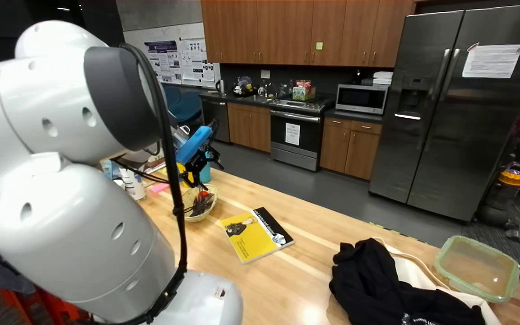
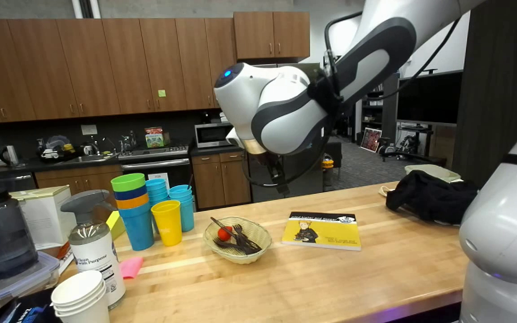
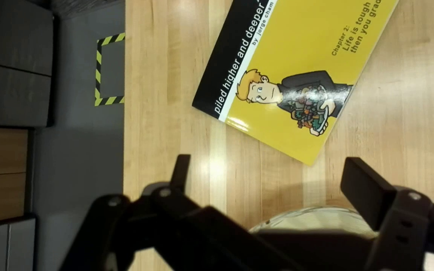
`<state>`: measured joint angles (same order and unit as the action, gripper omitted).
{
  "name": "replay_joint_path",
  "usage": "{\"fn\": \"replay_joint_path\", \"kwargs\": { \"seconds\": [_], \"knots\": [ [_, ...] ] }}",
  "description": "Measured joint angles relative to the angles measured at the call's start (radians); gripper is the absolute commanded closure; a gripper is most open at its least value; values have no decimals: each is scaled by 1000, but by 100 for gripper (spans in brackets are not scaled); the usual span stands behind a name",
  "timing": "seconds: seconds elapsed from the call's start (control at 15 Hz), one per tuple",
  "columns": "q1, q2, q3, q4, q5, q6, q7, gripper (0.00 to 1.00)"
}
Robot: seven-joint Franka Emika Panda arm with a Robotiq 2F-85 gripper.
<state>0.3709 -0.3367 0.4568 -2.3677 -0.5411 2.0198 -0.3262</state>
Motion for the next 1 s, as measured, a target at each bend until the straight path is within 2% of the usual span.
{"fn": "replay_joint_path", "kwargs": {
  "seconds": [0.27, 0.53, 1.0],
  "knots": [
    [26, 105, 28, 108, -15, -56, -22, 0],
    [51, 197, 28, 227, 81, -105, -93, 0],
    [55, 215, 27, 252, 91, -118, -101, 0]
  ]
}}
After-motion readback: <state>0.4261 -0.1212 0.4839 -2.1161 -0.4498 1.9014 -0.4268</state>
